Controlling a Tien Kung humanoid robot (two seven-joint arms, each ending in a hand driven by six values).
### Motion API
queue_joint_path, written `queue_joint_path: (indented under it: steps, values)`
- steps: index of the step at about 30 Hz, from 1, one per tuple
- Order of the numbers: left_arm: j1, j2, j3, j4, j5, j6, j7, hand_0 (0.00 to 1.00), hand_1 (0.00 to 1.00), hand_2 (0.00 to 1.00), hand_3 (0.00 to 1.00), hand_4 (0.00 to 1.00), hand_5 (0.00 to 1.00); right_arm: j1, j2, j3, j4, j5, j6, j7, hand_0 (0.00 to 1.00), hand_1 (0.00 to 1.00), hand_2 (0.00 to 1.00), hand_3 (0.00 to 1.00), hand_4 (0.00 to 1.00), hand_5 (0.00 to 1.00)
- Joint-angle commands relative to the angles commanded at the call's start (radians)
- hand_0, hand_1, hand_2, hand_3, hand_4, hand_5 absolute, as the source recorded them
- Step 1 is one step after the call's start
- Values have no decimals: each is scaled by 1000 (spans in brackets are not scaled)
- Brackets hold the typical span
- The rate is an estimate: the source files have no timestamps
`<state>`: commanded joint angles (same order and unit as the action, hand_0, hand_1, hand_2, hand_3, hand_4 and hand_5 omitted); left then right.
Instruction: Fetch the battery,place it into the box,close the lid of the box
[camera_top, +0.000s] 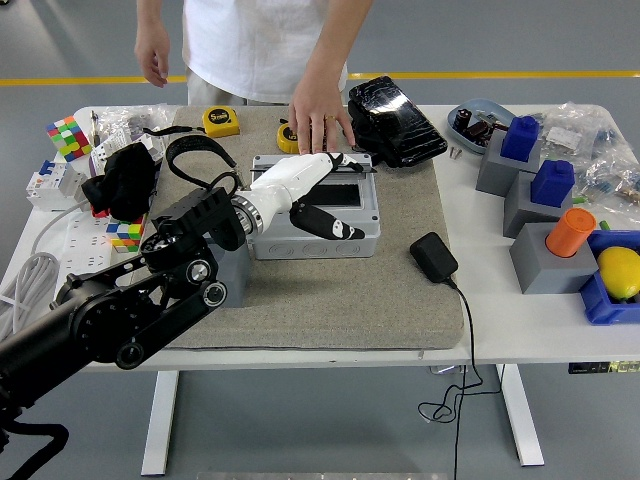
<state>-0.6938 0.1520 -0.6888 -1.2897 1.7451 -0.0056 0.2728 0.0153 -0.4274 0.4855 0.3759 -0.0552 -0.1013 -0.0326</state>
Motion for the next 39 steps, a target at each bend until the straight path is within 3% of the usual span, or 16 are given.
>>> queue_joint_path:
  steps: [7,14,21,26,29,34,39]
  values:
    - [20,9,34,-31,-40,-10,4,717,785,877,811,998,379,-2,2,8,1,-3,0,0,546,601,592,546,926,476]
    - [56,15,-33,-70,-61,1,-17,712,774,871,810,998,391,-3,2,7,0,-2,0,0,546,601,592,547,927,477]
    - [137,5,-166,-73,-152,56,-75,709,762,843,796,998,397,0,1,6,0,-2,0,1,546,601,592,546,926,477]
    - [214,-19,-283,-64,-273,121,-143,693,749,808,777,998,403,2,1,6,-1,0,0,1,546,601,592,546,926,477]
    - [248,-35,-345,-60,-300,143,-168,693,749,808,777,998,403,3,0,6,-1,-1,0,1,546,601,592,546,926,477]
    - [313,-67,-480,-30,-413,202,-248,678,723,783,762,998,400,4,1,6,-2,0,-1,2,546,601,592,546,926,477]
    - [349,-73,-563,17,-512,236,-313,631,696,762,740,998,399,6,1,6,-3,1,0,2,546,601,592,546,926,478]
